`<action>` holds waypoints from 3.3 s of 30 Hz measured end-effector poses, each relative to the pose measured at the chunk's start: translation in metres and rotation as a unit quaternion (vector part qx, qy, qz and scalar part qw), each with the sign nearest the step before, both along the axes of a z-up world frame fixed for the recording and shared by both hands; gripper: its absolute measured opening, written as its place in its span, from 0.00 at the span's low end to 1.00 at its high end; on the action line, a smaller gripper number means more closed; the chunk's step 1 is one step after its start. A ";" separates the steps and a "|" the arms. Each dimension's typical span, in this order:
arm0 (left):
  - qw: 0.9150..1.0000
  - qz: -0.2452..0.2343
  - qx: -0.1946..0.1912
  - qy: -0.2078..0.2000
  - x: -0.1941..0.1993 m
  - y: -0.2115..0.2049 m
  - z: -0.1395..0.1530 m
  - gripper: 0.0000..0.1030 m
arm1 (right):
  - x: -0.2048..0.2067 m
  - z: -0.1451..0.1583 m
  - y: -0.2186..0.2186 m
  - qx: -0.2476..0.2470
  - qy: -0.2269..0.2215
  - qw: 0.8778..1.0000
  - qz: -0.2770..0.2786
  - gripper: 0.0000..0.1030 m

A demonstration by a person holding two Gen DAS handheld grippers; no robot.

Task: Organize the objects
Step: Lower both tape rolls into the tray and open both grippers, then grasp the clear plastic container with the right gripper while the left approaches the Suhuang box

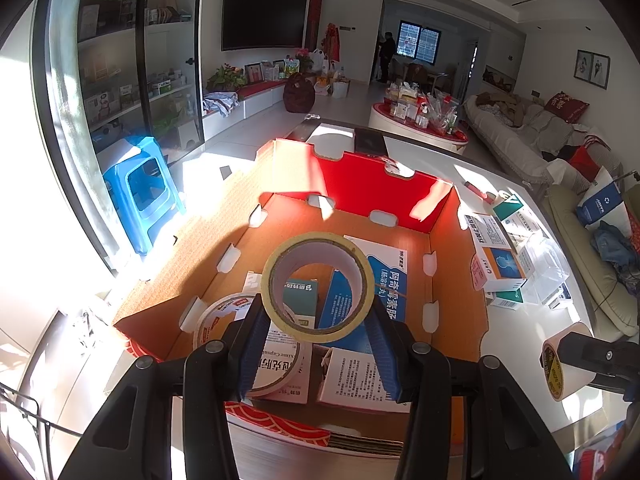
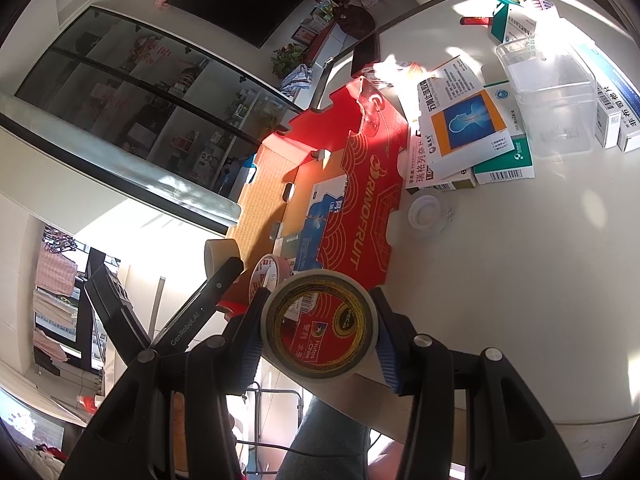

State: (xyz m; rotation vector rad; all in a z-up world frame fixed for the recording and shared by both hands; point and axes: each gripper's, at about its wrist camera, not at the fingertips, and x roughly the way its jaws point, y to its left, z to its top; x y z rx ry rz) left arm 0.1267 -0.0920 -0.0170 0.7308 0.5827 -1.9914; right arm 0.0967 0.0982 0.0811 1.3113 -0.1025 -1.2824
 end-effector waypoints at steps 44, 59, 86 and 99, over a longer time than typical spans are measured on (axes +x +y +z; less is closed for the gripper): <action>0.998 0.025 -0.040 -0.043 -0.010 -0.037 0.007 0.50 | 0.039 0.016 -0.094 -0.040 -0.031 0.997 0.065 0.46; 0.997 0.026 -0.011 -0.076 -0.028 -0.067 -0.017 0.52 | 0.040 -0.005 -0.138 0.004 0.020 0.998 0.060 0.47; 0.985 -0.104 0.141 0.001 -0.244 -0.018 0.010 1.00 | -0.147 -0.002 -0.030 0.121 0.228 0.950 -0.175 0.84; 0.984 -0.062 0.129 -0.105 -0.296 -0.035 -0.037 1.00 | -0.140 -0.022 -0.059 0.111 0.253 0.956 -0.094 0.84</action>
